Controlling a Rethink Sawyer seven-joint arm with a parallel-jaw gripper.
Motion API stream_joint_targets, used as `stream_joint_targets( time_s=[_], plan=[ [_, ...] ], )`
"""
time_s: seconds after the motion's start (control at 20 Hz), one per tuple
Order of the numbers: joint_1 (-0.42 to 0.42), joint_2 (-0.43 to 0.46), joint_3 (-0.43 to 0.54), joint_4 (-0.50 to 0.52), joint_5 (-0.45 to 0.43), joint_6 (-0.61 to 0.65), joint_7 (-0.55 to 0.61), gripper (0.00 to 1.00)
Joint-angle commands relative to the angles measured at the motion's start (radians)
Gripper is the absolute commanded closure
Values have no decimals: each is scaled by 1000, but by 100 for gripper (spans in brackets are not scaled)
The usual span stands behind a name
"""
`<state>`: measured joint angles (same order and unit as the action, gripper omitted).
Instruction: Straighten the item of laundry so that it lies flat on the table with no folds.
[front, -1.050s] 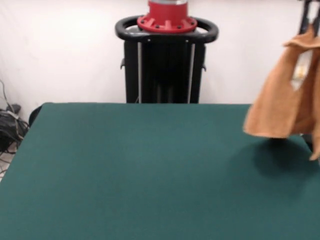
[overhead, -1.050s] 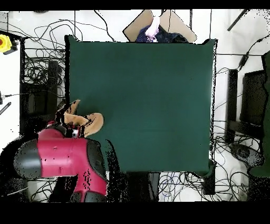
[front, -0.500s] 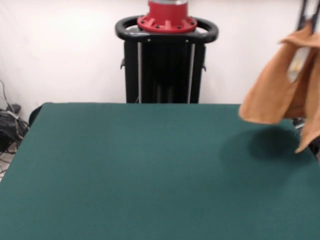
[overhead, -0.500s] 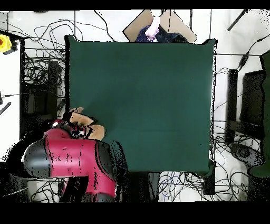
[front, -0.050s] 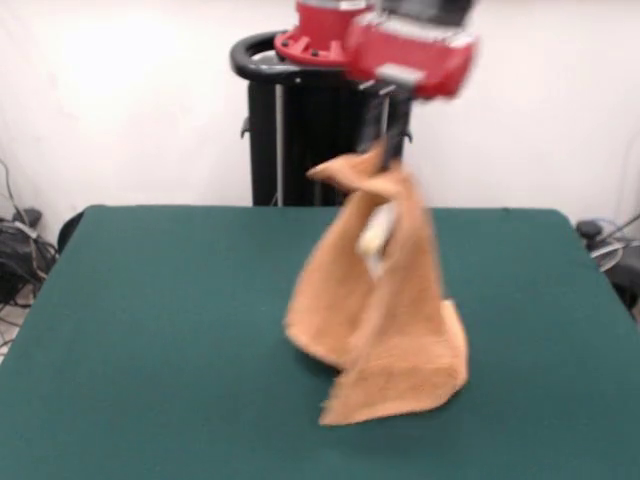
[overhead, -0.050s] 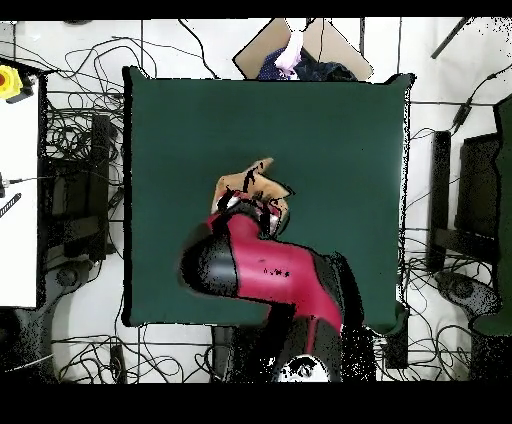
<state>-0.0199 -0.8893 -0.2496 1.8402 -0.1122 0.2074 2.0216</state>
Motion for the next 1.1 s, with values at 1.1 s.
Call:
stream_joint_targets(
  time_s=[1.1],
  plan=[
    [289,83,-71,59,6,83,230,100]
  ],
)
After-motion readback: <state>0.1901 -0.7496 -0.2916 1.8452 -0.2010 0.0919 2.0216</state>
